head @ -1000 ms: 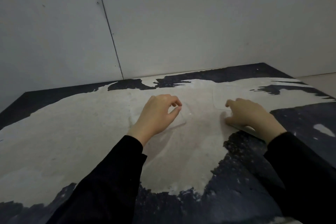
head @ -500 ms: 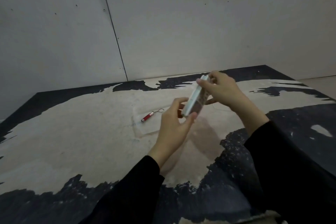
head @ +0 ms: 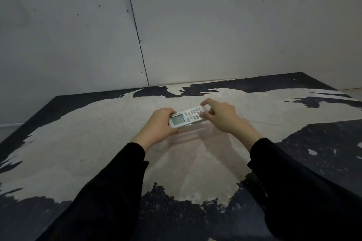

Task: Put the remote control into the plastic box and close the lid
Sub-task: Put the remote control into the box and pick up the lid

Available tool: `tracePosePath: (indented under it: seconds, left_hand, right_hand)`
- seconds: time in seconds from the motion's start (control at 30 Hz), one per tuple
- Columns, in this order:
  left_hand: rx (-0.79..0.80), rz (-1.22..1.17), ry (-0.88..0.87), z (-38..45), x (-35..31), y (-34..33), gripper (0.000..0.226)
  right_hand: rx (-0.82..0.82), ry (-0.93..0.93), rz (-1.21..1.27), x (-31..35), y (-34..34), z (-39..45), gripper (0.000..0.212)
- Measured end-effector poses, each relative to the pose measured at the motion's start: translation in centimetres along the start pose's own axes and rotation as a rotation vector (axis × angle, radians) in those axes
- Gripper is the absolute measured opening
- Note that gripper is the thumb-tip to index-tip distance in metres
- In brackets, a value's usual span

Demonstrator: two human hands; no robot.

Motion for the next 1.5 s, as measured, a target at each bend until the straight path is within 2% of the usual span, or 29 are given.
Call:
tracePosePath:
  seconds: [0.13,0.27,0.47,0.87,1.07,1.27,1.4,1.5]
  left_hand:
    - [0.099,0.123,-0.041,0.3,0.5,-0.4,0.038]
    - [0.183,0.205,-0.046,0.9,0.6,-0.8,0.038]
    - [0.268,0.344,-0.061,1.8,0.4,-1.5,0.026]
    - [0.357,0.347,-0.013,1.7,0.6,-1.8,0.019]
    - [0.339,0.393,-0.051,1.7,0.7,-1.3,0.017]
    - [0.344,0.399,-0.062,1.4,2.0,-1.7,0.024]
    - [0.305,0.448,-0.156,1.5,2.0,-1.5,0.024]
    - [0.283,0.543,-0.203,1.5,2.2,-1.2,0.032]
  right_hand:
    - [-0.004,0.164,-0.297,0.2,-1.5,-0.5,0.034]
    - [0.016,0.219,-0.41,0.4,-2.2,-0.6,0.032]
    - [0.038,0.166,-0.376,0.4,-2.3,-0.2,0.026]
    - [0.07,0.147,-0.353,0.3,-2.6,-0.2,0.026]
    - [-0.009,0.32,-0.353,2.3,-2.4,0.8,0.027]
    - [0.163,0.362,-0.362,3.0,-4.8,2.2,0.046]
    - [0.192,0.415,-0.476,3.1,-5.3,3.3,0.052]
    - [0.188,0.427,-0.543,2.9,-5.3,3.6,0.054]
Point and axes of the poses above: each hand's wrist, its own z-axis towards the middle knuckle, its own y-axis out of the back of the hand, x = y × z, the point moved 4 cm from there along z, towards the middle knuckle, and after that the axes turned 15 degrees about -x, right-handed, at the moved point
